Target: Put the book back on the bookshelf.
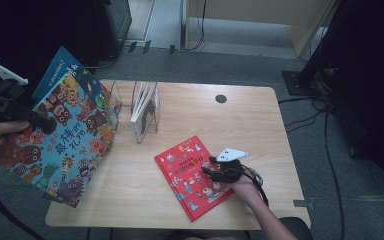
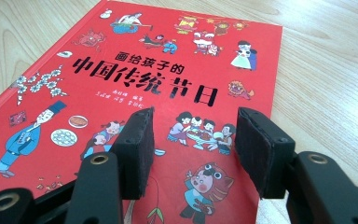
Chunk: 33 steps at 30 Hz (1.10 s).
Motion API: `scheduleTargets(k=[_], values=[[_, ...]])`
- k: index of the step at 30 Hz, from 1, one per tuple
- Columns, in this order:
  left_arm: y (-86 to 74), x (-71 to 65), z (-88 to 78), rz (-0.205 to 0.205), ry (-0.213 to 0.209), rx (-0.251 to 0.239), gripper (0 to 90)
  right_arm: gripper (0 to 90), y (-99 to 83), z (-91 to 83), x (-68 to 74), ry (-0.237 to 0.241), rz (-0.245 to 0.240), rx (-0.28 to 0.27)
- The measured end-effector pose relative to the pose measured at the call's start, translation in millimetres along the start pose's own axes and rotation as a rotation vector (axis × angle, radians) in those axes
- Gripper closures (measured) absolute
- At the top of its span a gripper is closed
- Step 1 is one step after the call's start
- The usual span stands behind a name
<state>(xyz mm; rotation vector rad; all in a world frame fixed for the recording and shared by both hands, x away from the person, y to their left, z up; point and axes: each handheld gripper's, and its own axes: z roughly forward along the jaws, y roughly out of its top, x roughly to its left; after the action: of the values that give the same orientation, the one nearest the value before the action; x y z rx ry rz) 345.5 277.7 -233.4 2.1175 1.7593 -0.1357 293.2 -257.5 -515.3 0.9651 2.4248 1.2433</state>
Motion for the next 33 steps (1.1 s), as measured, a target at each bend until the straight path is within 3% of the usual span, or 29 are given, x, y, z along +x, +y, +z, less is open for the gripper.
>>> scheduleTargets(k=[7, 16, 21, 25, 33], values=[[11.6, -2.4, -10.7, -0.008, -0.009, -0.007, 81.4, 47.5, 0.0, 0.0, 0.2, 0.0, -0.004, 0.001], [14.5, 7.4, -35.3, -0.053, 0.014, -0.053, 81.4, 47.5, -0.1, -0.7, 0.4, -0.001, -0.007, 0.006], [26.2, 7.3, -32.9, -0.06, 0.036, -0.053, 81.1, 47.5, 0.0, -0.5, 0.5, -0.002, -0.008, 0.005], [37.2, 12.2, -26.7, -0.081, 0.022, -0.045, 81.5, 47.6, -0.2, -0.6, 0.5, -0.003, -0.012, 0.005], [61.0, 10.2, -13.9, -0.104, 0.044, -0.061, 81.4, 47.6, -0.1, 0.5, 0.7, -0.004, -0.008, -0.002]])
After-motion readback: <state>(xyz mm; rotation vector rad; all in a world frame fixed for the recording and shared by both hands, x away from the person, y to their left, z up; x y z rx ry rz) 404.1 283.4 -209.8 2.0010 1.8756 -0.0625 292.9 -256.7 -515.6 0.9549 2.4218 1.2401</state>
